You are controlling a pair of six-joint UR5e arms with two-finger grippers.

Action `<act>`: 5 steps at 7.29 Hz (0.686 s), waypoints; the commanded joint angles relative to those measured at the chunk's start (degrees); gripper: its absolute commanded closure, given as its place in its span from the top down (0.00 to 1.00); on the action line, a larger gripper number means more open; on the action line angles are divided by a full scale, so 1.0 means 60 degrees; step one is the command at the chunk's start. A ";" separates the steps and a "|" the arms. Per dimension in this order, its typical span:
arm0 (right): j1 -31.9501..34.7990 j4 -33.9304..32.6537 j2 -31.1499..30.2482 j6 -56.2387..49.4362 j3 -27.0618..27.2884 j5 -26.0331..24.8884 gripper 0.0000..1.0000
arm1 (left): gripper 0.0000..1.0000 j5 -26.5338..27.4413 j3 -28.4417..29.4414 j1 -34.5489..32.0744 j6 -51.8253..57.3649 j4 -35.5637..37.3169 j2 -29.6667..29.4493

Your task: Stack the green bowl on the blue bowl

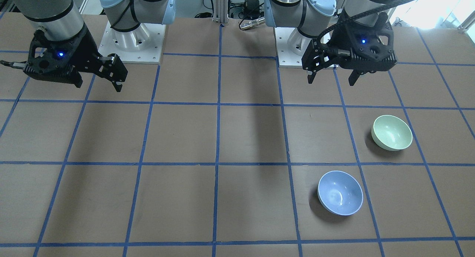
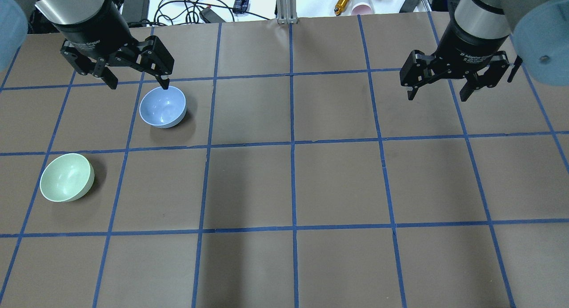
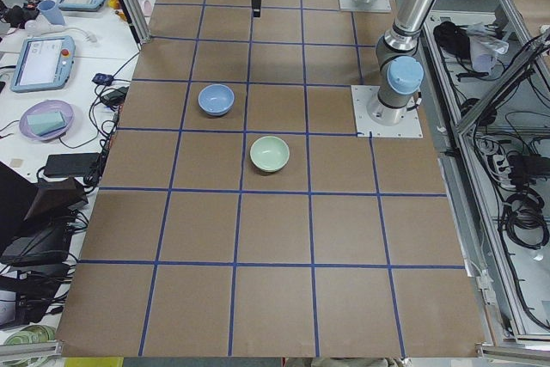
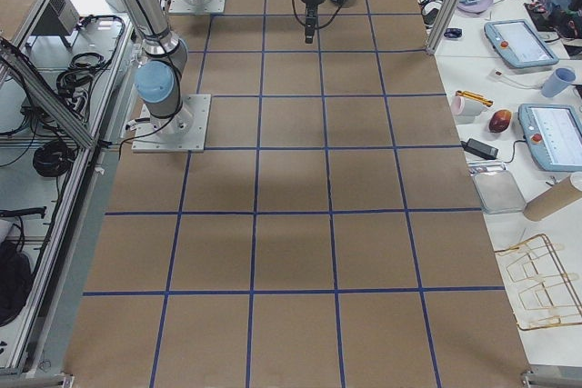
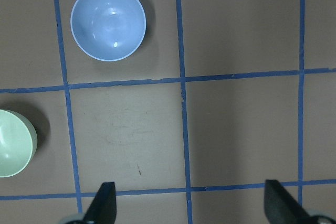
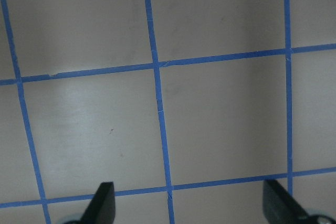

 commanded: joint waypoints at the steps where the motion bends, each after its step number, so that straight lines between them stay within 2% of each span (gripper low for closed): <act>1: 0.0000 0.0000 0.0000 0.0000 0.0000 0.0000 1.00 | 1.00 -0.0025 -0.0017 -0.0003 0.0038 -0.0003 0.0016; 5: 0.0000 0.0000 0.0000 0.0000 0.0000 0.0000 1.00 | 1.00 -0.0011 -0.0032 -0.0003 0.0038 0.0055 0.0016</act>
